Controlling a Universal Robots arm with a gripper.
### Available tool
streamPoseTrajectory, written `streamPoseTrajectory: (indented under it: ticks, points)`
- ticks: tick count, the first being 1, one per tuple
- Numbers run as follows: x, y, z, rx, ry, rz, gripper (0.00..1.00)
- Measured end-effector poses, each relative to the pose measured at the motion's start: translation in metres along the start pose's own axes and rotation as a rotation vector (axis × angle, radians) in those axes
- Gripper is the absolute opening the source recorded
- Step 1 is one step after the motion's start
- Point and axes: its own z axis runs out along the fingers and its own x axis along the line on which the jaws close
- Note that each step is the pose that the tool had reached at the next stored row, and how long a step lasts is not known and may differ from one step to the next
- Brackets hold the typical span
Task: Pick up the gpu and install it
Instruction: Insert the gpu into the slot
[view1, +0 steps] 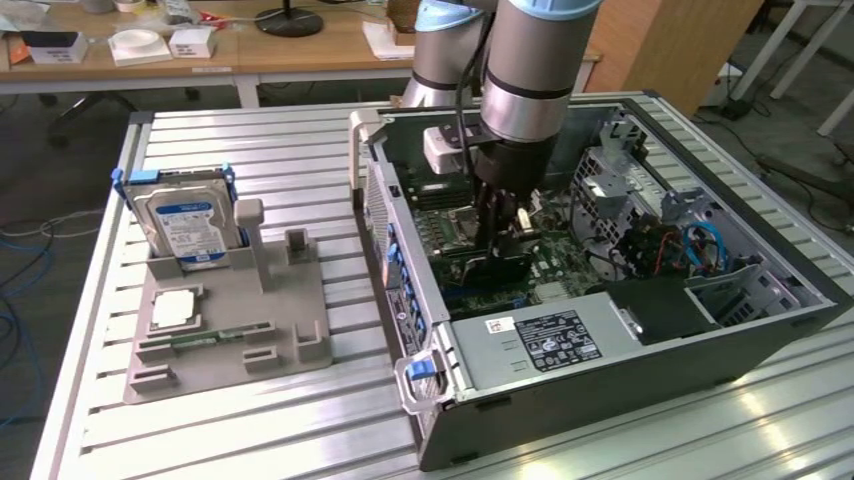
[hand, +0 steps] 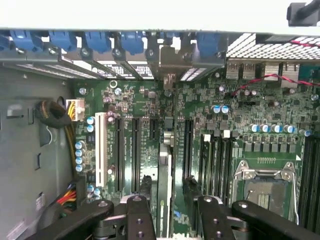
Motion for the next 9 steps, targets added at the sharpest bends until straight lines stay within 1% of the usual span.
streamPoseTrajectory:
  ticks: [3, 5, 6, 8, 9]
  points:
    - [0.0000, 0.0000, 0.0000, 0.0001, 0.0000, 0.000, 0.38]
    - [0.0000, 0.0000, -0.0001, 0.0000, 0.0001, 0.000, 0.26]
    - [0.0000, 0.0000, -0.0001, 0.0000, 0.0001, 0.000, 0.26]
    - [0.0000, 0.0000, -0.0001, 0.0000, 0.0001, 0.000, 0.14]
    - [0.0000, 0.0000, -0.0001, 0.0000, 0.0001, 0.000, 0.14]
